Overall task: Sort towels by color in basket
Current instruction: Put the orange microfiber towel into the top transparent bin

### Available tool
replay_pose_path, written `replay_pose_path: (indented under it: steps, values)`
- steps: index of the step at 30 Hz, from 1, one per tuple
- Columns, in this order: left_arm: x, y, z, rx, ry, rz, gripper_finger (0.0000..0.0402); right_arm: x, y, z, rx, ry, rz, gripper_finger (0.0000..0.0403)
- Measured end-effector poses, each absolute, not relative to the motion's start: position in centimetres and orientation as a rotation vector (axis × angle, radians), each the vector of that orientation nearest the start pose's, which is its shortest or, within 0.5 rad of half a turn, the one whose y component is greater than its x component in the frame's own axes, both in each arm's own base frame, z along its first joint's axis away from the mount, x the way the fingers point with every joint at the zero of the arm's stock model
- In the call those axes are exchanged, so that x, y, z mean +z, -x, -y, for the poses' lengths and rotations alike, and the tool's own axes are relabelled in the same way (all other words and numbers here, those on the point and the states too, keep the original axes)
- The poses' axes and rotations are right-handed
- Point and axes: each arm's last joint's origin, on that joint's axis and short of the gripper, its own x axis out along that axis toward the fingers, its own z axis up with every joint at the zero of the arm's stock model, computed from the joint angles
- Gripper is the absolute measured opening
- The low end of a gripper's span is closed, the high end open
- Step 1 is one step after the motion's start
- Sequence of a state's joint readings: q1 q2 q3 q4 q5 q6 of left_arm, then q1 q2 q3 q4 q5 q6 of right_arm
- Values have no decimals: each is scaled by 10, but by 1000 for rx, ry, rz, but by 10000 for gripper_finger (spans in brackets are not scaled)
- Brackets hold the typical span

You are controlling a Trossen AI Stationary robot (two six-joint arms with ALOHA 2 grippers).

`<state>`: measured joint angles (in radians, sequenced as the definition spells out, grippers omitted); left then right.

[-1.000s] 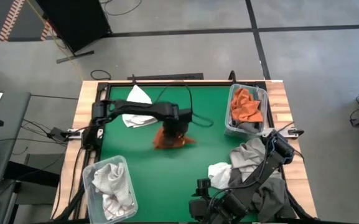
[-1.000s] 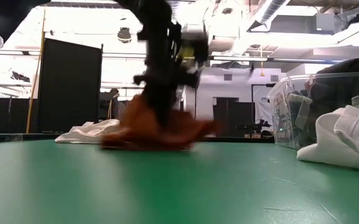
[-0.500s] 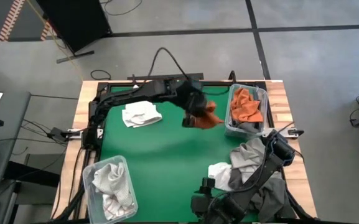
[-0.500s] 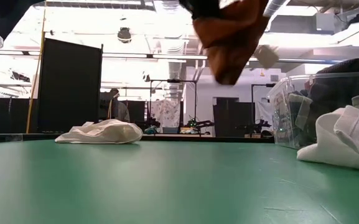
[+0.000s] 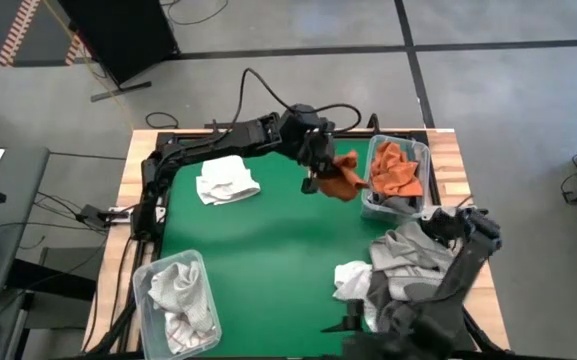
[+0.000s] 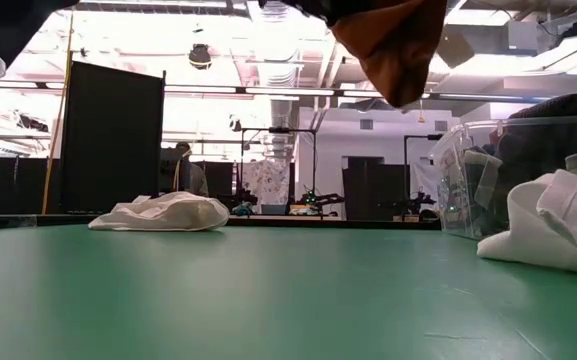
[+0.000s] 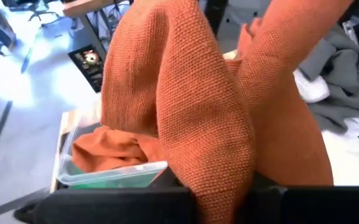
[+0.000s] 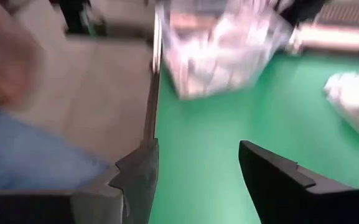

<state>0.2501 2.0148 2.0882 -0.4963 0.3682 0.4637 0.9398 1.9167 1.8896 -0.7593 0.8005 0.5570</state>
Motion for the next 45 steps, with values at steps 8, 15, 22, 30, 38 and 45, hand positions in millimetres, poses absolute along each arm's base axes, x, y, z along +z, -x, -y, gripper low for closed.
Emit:
replay_pose_path:
  steps: [8,15,22,30,38,45]
  values:
    - [353,-456,-109,-218,-365,-332,5,406,-223,-311,-79,170,-273,250]
    - [326,-464,-103,-214,-396,-250,5,436,-219,-293,-167,257,-169,250]
    - [313,-469,-95,-200,-432,-146,7,452,-236,-280,-234,361,-119,250]
    - [316,-470,-92,-177,-469,-56,9,463,-262,-257,-329,446,-100,250]
    - [302,-482,-95,-162,-470,0,10,463,-289,-226,-441,463,-126,250]
    - [272,-501,-99,-141,-470,3,10,462,-303,-206,-509,455,-150,250]
